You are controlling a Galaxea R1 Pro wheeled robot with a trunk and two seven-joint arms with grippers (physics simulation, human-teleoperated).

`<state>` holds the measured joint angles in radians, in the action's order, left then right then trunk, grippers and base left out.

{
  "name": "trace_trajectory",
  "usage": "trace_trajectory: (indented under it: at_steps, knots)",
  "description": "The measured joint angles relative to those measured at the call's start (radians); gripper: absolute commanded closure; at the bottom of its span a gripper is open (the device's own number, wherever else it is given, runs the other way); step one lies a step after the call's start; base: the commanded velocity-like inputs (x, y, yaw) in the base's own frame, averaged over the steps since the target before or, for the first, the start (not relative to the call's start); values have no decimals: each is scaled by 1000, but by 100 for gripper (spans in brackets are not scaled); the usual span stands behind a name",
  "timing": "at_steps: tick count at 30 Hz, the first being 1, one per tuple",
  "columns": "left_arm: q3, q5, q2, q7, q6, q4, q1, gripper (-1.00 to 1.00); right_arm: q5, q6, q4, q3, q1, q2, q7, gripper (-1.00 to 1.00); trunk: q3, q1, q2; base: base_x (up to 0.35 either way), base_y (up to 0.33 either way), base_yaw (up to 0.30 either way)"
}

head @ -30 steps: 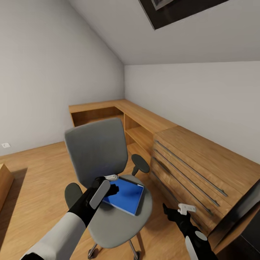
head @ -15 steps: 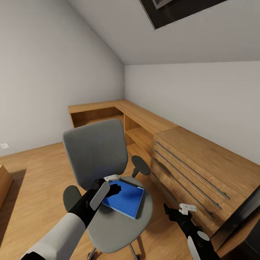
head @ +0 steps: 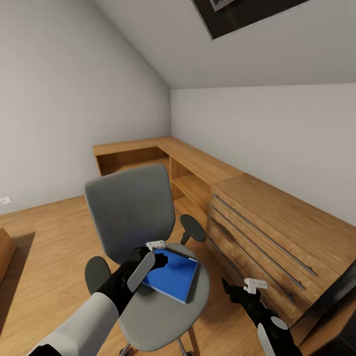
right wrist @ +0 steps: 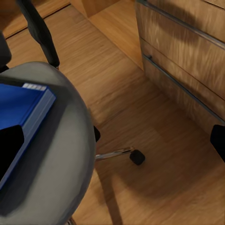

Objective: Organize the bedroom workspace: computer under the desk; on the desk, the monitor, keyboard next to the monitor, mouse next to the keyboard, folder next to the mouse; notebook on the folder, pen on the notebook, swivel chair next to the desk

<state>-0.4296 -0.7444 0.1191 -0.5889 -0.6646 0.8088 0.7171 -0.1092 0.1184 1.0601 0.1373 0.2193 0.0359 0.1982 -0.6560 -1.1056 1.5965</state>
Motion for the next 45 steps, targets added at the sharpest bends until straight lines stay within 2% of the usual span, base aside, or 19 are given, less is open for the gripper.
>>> trace_trajectory:
  at_steps: [1,5,9,24,29,35,45]
  knots:
    - [-19,19,-1,-1,18,0,0,-100,0,0,0,0,0,0,0,-100,0,0,0,0,0,0]
    - [-47,71,-1,-1,64,0,0,-100,0,0,0,0,0,0,0,-100,0,0,0,0,0,0]
    - [-54,92,-1,-1,79,0,0,-100,0,-1,0,0,0,0,0,-100,0,0,0,0,66,0]
    - [-55,93,-2,4,80,-2,0,-100,0,0,0,2,0,-2,0,-100,0,0,0,23,87,0]
    - [-55,90,-11,3,78,-3,0,-100,0,0,0,2,0,-2,0,-100,0,0,0,1,4,0]
    - [-51,88,-20,0,78,-6,0,-100,0,0,0,2,0,-2,0,-100,-19,-23,42,0,0,0]
    - [-45,81,-20,0,79,-5,0,-100,0,0,0,2,1,-2,0,-100,-50,-61,112,0,0,0]
